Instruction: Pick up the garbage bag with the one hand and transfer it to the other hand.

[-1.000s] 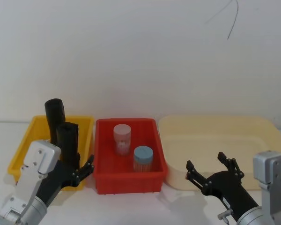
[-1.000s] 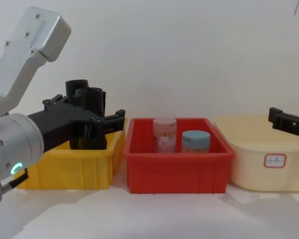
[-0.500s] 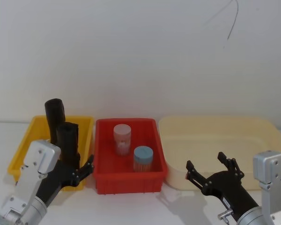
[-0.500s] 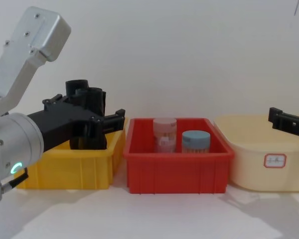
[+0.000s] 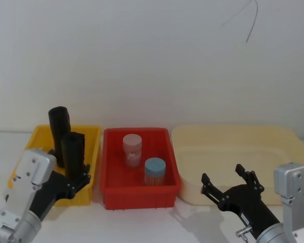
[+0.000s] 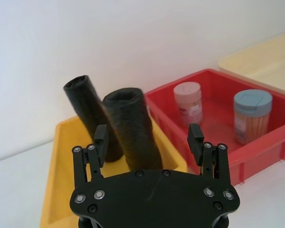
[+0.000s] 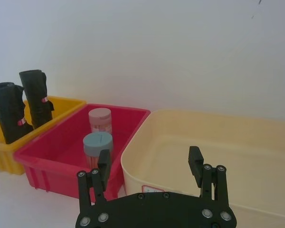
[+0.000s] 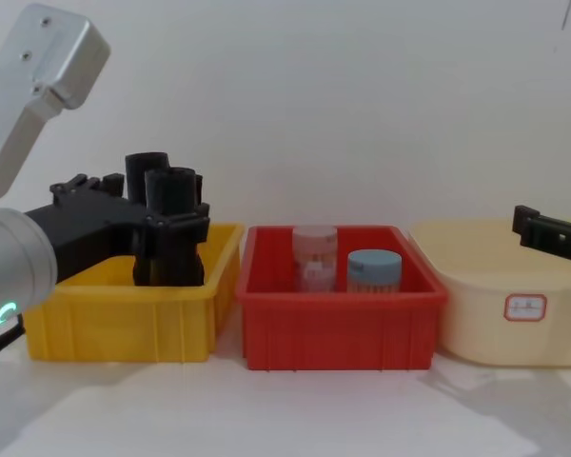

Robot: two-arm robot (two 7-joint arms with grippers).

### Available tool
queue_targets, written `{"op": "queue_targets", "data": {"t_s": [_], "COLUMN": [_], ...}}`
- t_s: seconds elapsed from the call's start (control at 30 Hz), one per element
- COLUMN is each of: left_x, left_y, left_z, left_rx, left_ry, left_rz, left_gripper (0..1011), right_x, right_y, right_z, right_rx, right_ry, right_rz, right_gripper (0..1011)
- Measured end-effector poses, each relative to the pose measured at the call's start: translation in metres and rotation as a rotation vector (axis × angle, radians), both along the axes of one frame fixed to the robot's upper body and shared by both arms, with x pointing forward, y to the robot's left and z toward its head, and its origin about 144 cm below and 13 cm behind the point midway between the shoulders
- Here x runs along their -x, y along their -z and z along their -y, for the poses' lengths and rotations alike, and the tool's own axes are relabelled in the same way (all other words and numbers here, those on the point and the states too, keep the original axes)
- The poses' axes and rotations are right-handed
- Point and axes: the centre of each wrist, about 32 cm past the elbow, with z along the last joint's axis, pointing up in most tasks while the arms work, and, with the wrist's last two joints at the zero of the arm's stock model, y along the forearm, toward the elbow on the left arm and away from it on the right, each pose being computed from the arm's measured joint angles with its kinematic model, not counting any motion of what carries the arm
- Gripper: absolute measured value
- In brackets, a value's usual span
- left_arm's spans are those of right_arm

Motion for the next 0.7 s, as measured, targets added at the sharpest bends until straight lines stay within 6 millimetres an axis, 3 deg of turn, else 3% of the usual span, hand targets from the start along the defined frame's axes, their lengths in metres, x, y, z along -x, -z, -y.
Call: {"op": "queue_targets", "data": {"t_s": [0.7], "left_x": [-0.03], "left_y": [-0.001], "left_z": [-0.003], "left_rx": [0.03], "left_ry": [-0.047], "left_rz": [-0.086], "left_gripper": [1001], "right_x": [0.0], "right_y": [0.0], "right_z": [0.0], "right_rx": [0.0], "right_ry": [0.0], "right_rz": [0.0], "right_gripper": [1002]}}
